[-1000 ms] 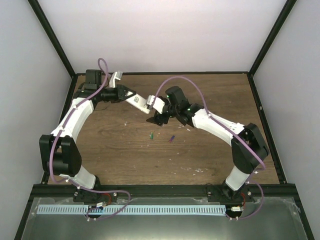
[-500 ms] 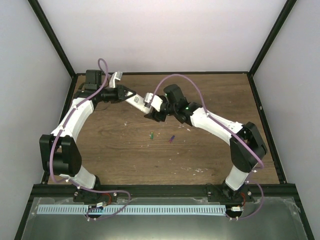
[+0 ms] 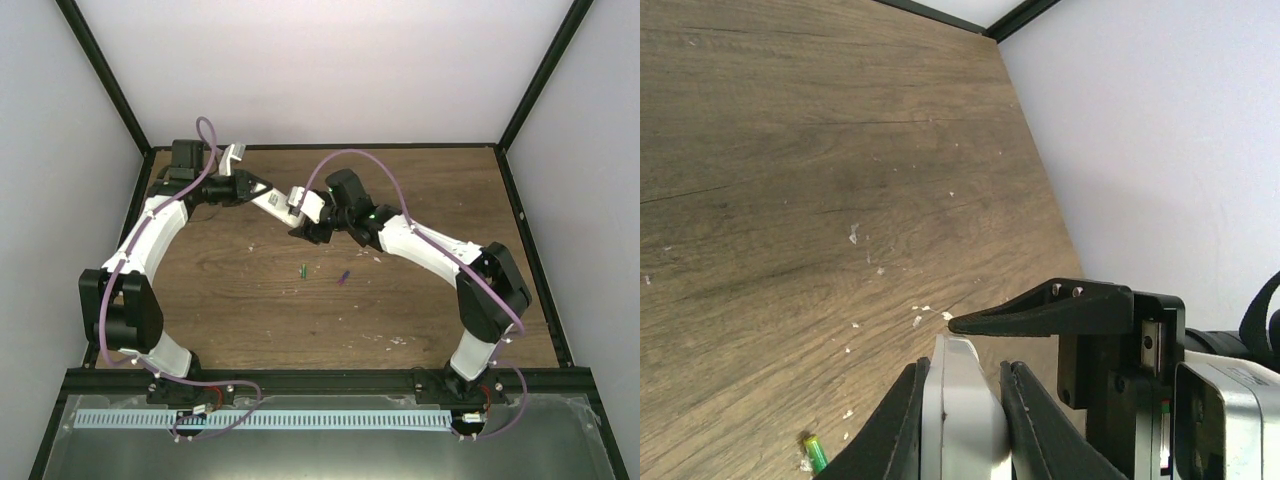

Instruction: Load the batteries into the remote control

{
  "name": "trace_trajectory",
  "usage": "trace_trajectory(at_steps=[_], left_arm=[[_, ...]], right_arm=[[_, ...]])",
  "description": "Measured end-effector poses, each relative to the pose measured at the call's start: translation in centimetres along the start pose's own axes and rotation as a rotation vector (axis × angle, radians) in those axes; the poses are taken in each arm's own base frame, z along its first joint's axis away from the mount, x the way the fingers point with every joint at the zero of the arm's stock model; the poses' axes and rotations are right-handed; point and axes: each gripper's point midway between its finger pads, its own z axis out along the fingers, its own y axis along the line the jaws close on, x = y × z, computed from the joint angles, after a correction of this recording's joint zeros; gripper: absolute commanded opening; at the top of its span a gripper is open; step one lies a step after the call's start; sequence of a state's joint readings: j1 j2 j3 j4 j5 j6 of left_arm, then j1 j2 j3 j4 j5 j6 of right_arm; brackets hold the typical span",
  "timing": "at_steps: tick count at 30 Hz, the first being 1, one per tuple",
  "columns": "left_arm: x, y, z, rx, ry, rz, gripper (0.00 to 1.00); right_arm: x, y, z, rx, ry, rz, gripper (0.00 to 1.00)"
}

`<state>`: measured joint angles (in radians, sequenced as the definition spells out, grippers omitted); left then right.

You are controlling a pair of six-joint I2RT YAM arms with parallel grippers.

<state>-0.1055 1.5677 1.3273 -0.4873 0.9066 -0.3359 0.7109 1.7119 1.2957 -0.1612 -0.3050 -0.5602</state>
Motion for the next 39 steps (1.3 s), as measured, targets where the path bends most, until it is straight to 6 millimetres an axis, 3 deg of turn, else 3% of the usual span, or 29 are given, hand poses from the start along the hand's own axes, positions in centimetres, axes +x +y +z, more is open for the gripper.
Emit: trace_trajectory(at_steps=[4, 8, 16, 39], left_arm=[[0.00, -0.01, 0.00, 0.000, 0.000, 0.000, 0.00], [0.01, -0.01, 0.00, 0.001, 0.000, 0.000, 0.00], [0.10, -0.01, 0.00, 0.002, 0.004, -0.003, 0.00], [0.06, -0.17, -0.26, -0.007, -0.005, 0.006, 0.00]], right_arm=[[0.08, -0.09, 0.06, 0.005, 0.003, 0.000, 0.66], [0.05, -0.19, 0.06, 0.010, 0.003, -0.004, 0.55], [0.16, -0.44, 0.05, 0.024, 0.009, -0.005, 0.45], [0.17, -0.58, 0.07, 0.032, 0.011, -0.006, 0.42]])
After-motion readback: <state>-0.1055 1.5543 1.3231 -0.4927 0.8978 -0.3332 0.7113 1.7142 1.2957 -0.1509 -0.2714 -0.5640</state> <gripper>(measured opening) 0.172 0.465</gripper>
